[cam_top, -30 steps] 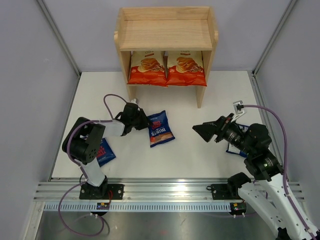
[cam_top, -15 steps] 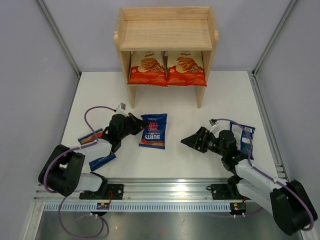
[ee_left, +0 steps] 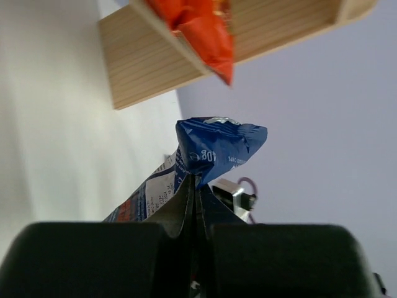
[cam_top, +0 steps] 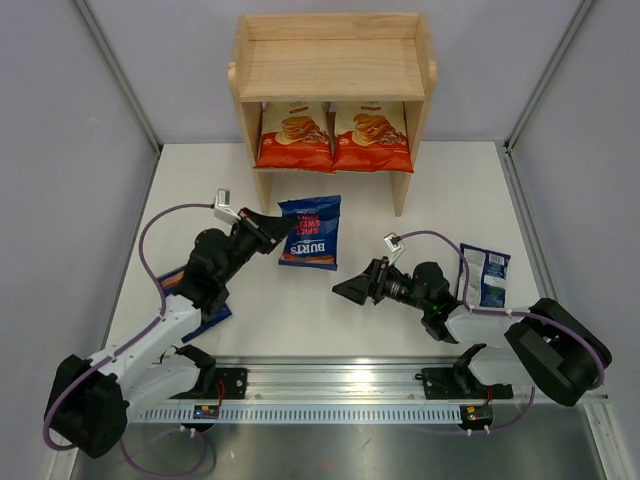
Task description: Place and organize the chips bags onto the shelf
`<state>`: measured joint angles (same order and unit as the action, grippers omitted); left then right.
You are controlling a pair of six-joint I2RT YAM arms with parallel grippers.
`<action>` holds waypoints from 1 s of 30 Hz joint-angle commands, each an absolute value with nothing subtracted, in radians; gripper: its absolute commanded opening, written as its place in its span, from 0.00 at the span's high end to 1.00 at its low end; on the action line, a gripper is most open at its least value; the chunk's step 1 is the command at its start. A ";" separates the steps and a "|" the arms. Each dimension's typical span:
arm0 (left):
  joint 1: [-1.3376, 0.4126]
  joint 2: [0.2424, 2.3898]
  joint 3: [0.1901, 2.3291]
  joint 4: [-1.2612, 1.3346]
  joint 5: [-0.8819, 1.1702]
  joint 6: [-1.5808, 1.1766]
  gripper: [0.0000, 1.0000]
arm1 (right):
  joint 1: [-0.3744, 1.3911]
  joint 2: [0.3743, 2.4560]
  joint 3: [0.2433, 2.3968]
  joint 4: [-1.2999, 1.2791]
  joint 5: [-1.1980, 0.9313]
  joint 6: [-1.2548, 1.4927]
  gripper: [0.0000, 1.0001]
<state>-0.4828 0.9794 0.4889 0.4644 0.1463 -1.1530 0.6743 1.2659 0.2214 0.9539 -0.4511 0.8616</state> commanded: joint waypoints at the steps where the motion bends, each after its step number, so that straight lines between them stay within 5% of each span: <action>1: -0.505 0.916 0.621 0.419 0.150 -1.158 1.00 | 0.684 1.264 0.276 1.111 -0.425 0.744 0.12; 9: -0.560 0.828 0.664 0.382 0.189 -1.236 1.00 | 0.684 1.140 0.377 0.960 -0.420 0.575 0.11; 17: -0.705 0.727 0.554 0.615 0.005 -1.364 1.00 | 0.698 1.225 0.405 1.219 -0.463 0.682 0.22; 26: -0.814 0.713 0.534 0.600 -0.161 -1.419 1.00 | 0.768 1.310 0.422 1.515 -0.457 0.718 0.25; 30: -0.833 0.692 0.519 0.569 -0.225 -1.436 1.00 | 0.785 1.293 0.419 1.560 -0.394 0.709 0.35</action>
<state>-0.8188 0.7181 0.5247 0.5224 -0.1196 -1.4109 0.7673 1.3083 0.3832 1.2594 -0.4488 0.7265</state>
